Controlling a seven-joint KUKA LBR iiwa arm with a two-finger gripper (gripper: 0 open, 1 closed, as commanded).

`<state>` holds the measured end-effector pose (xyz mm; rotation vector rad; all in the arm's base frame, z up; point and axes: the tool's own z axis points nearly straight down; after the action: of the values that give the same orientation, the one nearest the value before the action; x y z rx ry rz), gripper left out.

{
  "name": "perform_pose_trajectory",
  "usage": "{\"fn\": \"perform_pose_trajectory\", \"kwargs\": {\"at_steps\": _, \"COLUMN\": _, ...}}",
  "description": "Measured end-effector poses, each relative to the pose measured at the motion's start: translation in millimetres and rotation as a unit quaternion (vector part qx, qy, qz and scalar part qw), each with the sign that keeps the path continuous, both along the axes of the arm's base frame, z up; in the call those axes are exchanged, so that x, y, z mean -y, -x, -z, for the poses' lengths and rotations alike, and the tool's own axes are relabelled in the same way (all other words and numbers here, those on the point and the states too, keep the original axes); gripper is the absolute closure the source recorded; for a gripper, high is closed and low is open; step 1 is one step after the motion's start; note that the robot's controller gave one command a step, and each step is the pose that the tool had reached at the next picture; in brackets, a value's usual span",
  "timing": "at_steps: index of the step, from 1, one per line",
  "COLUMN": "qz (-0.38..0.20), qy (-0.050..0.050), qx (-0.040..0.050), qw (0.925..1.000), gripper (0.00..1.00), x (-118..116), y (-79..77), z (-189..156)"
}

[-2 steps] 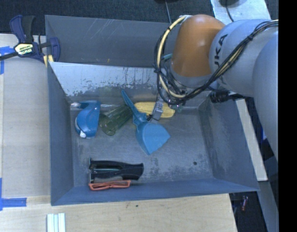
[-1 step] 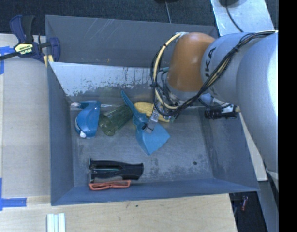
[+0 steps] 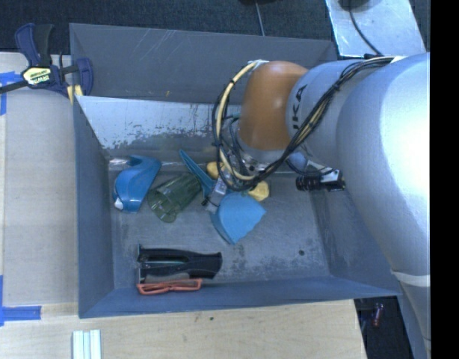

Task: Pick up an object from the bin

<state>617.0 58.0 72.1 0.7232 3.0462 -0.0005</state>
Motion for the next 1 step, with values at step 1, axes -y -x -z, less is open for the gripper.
{"fn": "perform_pose_trajectory", "kwargs": {"at_steps": 1, "qz": 0.138, "qy": -0.005, "qx": -0.0017, "qw": 0.9904, "gripper": 1.00, "x": 10.7, "y": 4.0, "z": -2.1}}
